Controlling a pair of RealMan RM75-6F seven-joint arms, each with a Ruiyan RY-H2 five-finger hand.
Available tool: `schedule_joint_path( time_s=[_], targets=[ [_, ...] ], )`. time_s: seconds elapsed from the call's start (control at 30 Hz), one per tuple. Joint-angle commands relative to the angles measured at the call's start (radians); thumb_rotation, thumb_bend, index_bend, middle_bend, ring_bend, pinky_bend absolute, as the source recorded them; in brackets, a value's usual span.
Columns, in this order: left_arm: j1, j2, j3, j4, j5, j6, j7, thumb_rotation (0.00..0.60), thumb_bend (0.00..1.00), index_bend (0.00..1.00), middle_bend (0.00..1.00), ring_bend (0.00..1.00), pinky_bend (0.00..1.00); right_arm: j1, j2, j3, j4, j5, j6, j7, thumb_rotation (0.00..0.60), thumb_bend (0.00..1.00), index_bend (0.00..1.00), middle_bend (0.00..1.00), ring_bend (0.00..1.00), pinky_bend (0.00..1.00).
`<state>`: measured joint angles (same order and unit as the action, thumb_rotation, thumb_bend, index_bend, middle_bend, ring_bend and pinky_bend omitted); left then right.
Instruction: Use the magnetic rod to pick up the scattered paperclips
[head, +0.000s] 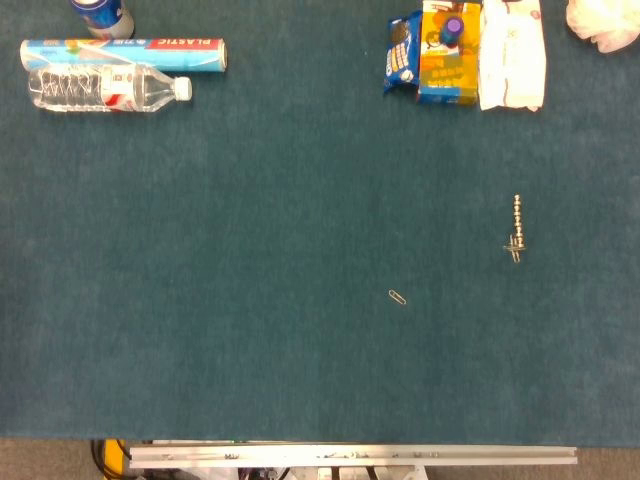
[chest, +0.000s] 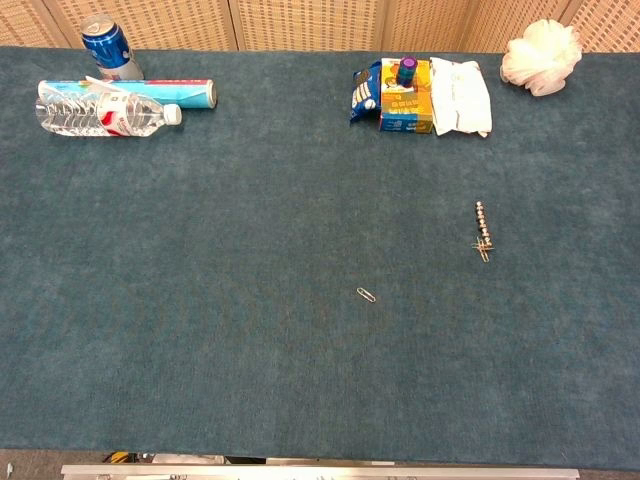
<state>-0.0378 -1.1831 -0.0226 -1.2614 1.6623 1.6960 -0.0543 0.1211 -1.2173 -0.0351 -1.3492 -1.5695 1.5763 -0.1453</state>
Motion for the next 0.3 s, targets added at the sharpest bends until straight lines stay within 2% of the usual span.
schedule_joint_path(
  time_s=[0.03,0.3],
  targets=[
    [0.002,-0.004,0.001,0.003,0.003,0.008,-0.003,0.600,0.01,0.50,0.48,0.31,0.50,-0.011,-0.015,0.002,0.025,0.005,-0.010,0.033,0.600,0.17,0.30,0.17,0.00,0.25],
    [-0.004,-0.006,0.004,-0.009,0.012,0.008,0.010,0.600,0.01,0.50,0.48,0.31,0.50,-0.012,-0.012,0.017,0.031,-0.005,-0.014,0.064,0.600,0.17,0.30,0.17,0.00,0.25]
  ],
)
